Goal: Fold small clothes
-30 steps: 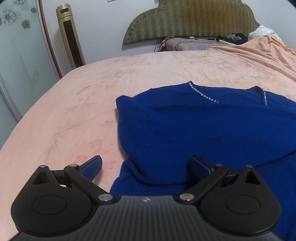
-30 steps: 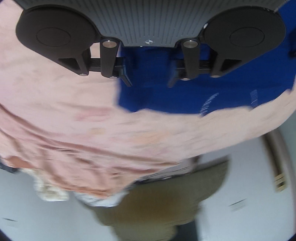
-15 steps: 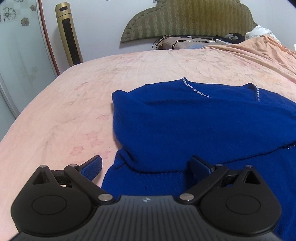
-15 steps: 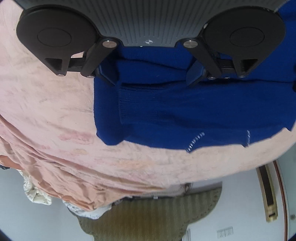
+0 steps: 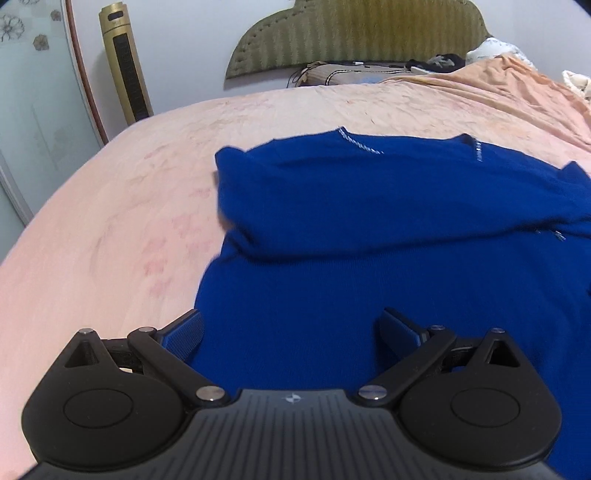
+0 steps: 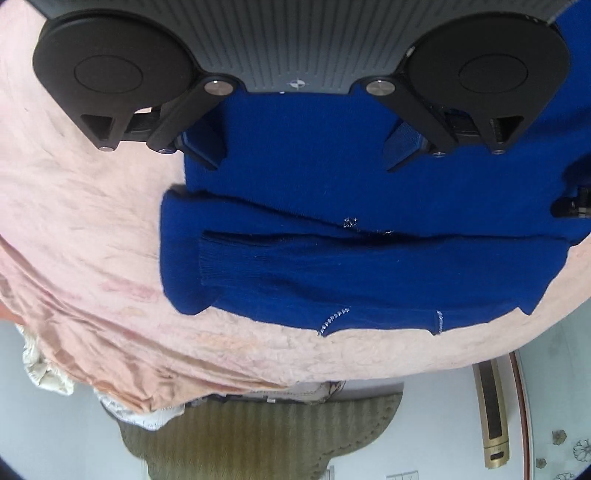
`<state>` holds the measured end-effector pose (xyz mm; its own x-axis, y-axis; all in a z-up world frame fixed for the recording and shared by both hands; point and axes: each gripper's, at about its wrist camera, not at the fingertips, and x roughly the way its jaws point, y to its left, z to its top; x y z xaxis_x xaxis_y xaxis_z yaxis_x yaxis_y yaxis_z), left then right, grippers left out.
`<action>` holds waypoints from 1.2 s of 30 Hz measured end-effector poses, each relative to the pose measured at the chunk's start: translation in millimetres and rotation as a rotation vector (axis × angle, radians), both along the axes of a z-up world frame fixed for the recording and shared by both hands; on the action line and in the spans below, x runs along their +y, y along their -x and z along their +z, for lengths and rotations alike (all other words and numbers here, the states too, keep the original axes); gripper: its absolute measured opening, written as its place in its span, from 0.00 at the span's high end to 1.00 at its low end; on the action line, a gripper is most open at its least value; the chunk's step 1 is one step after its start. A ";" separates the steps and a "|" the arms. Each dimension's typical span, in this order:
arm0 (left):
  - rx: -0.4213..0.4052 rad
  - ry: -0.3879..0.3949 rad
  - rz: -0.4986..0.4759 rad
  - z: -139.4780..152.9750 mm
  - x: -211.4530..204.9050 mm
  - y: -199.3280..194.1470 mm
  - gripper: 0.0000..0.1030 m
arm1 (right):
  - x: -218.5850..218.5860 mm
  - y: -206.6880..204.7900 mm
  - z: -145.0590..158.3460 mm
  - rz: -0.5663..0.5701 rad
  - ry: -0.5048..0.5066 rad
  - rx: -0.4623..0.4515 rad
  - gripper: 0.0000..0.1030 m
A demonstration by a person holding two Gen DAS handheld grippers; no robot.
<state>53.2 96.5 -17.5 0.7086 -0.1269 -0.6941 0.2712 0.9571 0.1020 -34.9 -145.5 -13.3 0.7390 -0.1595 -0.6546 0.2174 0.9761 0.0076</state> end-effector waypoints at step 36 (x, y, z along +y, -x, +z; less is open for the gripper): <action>0.077 0.193 -0.001 6.3 88.8 55.4 0.01 | -3.7 102.0 27.7 -0.033 -0.041 -0.132 0.05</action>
<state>-2.1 185.3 -11.2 0.6545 -0.2635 -0.7087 0.2718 0.9566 -0.1047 -136.9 -149.2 14.4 0.8139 -0.1601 -0.5585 0.2435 0.9668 0.0778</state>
